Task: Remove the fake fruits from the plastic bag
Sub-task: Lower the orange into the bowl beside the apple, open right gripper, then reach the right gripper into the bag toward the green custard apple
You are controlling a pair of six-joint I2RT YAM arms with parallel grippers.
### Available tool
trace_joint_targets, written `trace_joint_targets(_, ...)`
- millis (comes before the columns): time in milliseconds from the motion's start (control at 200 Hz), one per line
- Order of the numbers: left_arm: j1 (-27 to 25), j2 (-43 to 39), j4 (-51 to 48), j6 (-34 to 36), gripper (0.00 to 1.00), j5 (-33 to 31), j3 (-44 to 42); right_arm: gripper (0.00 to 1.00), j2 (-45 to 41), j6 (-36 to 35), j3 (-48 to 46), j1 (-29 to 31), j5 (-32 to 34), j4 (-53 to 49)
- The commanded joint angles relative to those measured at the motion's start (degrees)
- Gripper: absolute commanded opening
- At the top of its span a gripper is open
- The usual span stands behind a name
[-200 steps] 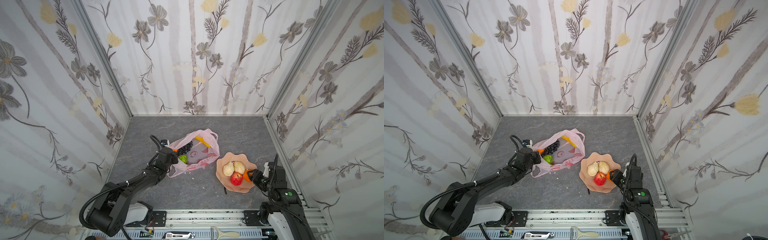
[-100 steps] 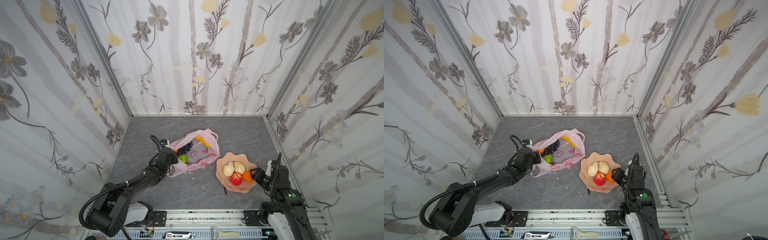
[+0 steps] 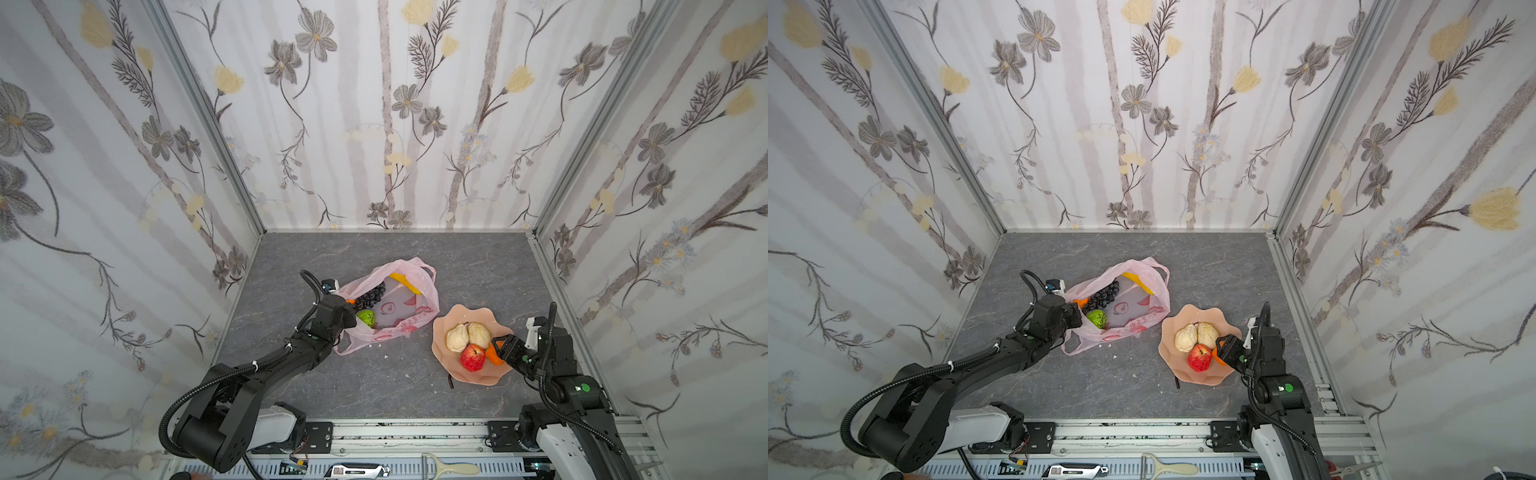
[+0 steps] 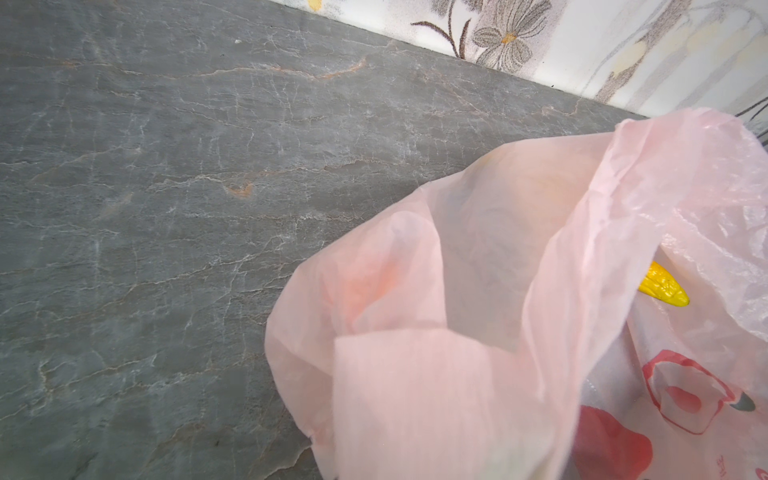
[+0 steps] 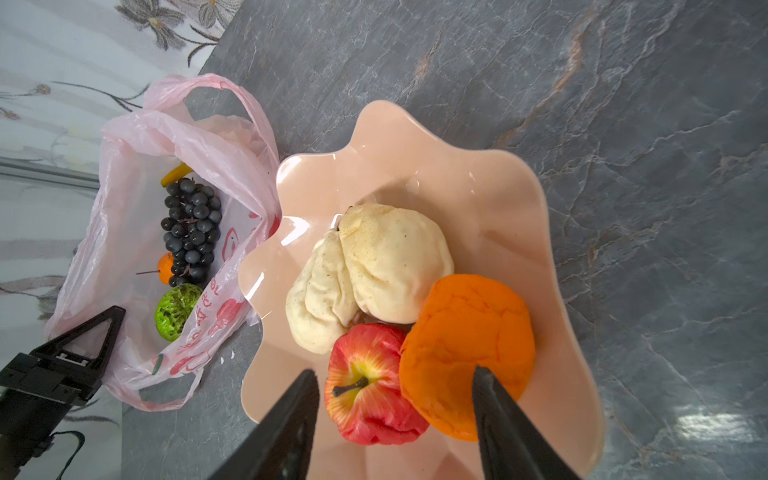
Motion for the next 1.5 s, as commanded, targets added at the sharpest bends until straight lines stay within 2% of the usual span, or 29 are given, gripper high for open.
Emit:
trace_joint_targets(0,0.0,0.1,1.3,0.1,0.11,-0.9,0.2,0.61,1.0,1.0,-0.9,1.3,2.7,2.2)
trace_joint_targets(175,0.1,-0.3,1.2,0.0,0.11,-0.8,0.2,0.61,0.4,1.3,-1.8,1.5,4.8,1.5)
trace_joint_targets(405,0.0,-0.7,1.2,0.0,0.11,-0.9,0.0,0.59,1.8,1.1,-1.3,2.0,4.2,2.2)
trace_joint_targets(634,0.0,-0.5,1.3,0.0,0.11,-0.8,0.1,0.59,2.8,-0.7,3.3,2.3,6.1,1.9)
trace_joint_targets(769,0.1,-0.9,1.2,-0.1,0.11,-0.4,0.1,0.57,5.1,-0.4,5.8,3.8,3.7,6.3)
trace_joint_targets(854,-0.1,-1.1,1.2,-0.5,0.11,-0.3,-0.2,0.56,7.5,1.0,7.0,6.8,3.5,10.6)
trace_joint_targets(1034,-0.3,-2.8,0.3,-3.1,0.10,0.5,-0.6,0.59,17.2,3.1,10.7,19.4,8.8,20.9)
trace_joint_targets(1244,-1.5,-1.8,-1.9,-5.2,0.10,0.3,0.2,0.60,36.1,0.4,20.9,31.7,11.1,29.8)
trace_joint_targets(1494,-1.5,-0.6,-4.2,-6.6,0.10,-0.5,-0.8,0.61,59.1,-1.4,31.1,38.5,6.1,36.0)
